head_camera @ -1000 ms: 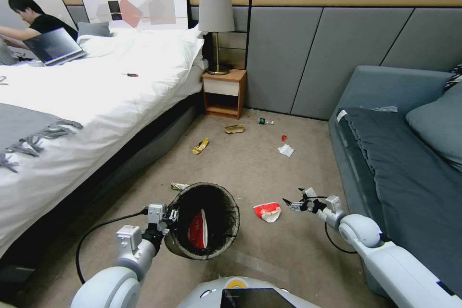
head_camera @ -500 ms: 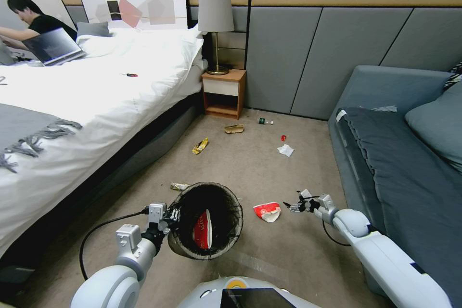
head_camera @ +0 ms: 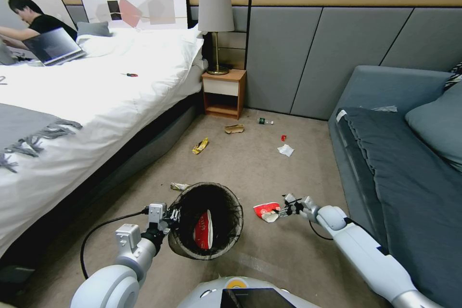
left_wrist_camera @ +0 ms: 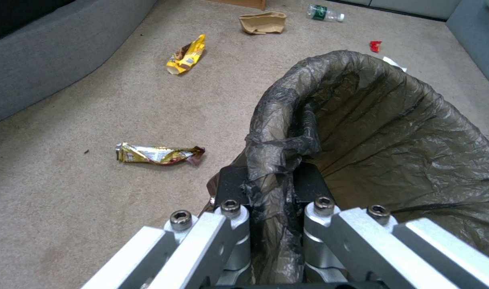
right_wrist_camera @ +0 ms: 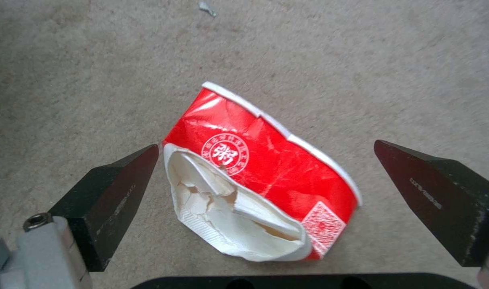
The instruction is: Pick up the trash bin, then pick up the garbage from the floor and place it into the trash bin.
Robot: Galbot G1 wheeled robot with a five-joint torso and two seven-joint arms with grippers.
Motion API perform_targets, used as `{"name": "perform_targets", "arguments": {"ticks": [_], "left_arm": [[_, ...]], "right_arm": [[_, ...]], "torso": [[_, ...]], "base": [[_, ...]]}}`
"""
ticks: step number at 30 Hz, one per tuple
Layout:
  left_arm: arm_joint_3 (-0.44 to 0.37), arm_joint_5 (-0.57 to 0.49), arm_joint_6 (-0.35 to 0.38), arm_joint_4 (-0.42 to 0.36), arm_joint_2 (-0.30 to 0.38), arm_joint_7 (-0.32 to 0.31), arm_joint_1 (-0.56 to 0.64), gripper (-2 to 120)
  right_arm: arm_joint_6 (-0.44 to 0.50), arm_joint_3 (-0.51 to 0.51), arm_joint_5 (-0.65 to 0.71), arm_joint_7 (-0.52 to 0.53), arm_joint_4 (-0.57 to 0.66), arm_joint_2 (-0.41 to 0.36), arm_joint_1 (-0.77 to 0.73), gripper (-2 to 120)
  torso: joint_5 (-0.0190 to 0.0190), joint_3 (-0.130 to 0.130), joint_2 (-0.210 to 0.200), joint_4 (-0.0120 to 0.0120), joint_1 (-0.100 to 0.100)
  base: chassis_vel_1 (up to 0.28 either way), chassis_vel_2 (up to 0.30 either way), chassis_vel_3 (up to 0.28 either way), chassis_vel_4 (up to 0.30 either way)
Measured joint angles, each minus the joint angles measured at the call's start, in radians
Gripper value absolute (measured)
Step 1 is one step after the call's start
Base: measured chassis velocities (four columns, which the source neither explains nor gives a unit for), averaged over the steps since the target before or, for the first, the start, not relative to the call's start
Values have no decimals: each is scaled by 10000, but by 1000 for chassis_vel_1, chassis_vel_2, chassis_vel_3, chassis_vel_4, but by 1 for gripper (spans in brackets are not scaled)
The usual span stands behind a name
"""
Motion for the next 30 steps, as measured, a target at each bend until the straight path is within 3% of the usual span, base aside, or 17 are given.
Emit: {"name": "perform_targets", "arguments": {"ticks": [30], "left_arm": [[93, 272, -63, 0, -127, 130, 42, 7]], "right_arm": [[691, -8, -663, -190, -2404, 833, 565, 100]], "torso": [[-1, 0, 0, 0, 0]], "base": [[0, 0, 0, 0]]}}
